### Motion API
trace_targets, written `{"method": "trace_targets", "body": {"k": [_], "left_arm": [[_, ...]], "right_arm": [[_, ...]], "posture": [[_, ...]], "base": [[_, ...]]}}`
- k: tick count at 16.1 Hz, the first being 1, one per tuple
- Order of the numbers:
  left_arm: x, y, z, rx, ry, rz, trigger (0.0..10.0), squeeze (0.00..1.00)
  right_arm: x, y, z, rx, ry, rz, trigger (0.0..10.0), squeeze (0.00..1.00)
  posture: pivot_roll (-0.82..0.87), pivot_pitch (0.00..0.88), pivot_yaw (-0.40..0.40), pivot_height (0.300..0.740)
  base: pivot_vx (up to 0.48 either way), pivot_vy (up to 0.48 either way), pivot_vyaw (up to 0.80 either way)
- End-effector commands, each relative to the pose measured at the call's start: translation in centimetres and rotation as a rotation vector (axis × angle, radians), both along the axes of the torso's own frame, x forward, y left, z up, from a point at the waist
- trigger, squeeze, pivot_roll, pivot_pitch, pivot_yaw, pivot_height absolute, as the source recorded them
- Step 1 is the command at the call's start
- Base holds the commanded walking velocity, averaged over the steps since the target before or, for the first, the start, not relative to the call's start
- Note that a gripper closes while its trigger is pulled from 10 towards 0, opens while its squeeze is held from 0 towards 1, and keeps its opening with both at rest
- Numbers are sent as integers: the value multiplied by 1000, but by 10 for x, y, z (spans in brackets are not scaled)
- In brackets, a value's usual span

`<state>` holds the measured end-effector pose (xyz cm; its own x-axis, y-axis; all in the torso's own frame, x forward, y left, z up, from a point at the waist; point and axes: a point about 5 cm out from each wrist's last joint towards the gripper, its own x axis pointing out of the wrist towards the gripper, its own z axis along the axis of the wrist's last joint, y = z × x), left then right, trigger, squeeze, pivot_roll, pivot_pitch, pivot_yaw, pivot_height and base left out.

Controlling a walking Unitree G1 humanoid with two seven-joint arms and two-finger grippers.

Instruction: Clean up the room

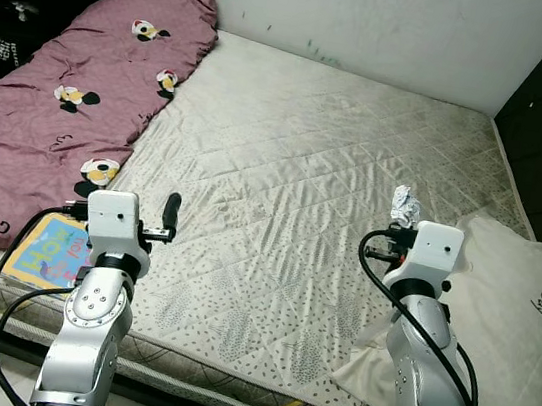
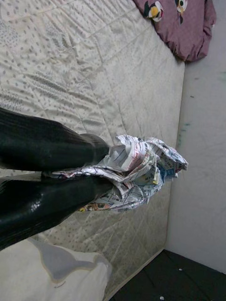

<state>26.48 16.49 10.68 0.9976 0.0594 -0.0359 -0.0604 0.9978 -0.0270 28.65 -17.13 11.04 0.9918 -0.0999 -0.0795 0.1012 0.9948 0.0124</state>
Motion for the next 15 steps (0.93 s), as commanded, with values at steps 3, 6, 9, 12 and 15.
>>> {"method": "trace_targets", "body": {"k": [3,6,9,12,15], "left_arm": [[1,-2,-1,5,10,-11,10000,0],[1,-2,-1,5,10,-11,10000,0],[1,-2,-1,5,10,-11,10000,0],[-1,-4,-1,-47,20,-44,10000,0],[1,-4,-1,-41,19,-32,10000,0]], "right_arm": [[0,-2,-3,1,20,-6,10000,0],[0,-2,-3,1,20,-6,10000,0],[1,-2,-4,-14,32,-3,10000,0],[-11,1,-18,39,94,1,10000,0],[-5,1,-16,-81,70,-16,10000,0]], "posture": [[-10,21,-89,740],[-10,21,-89,740],[0,0,0,740],[-23,57,-80,740],[-20,52,-85,740]], "base": [[0,0,0],[0,0,0],[0,0,0],[0,0,0],[0,0,0]]}}
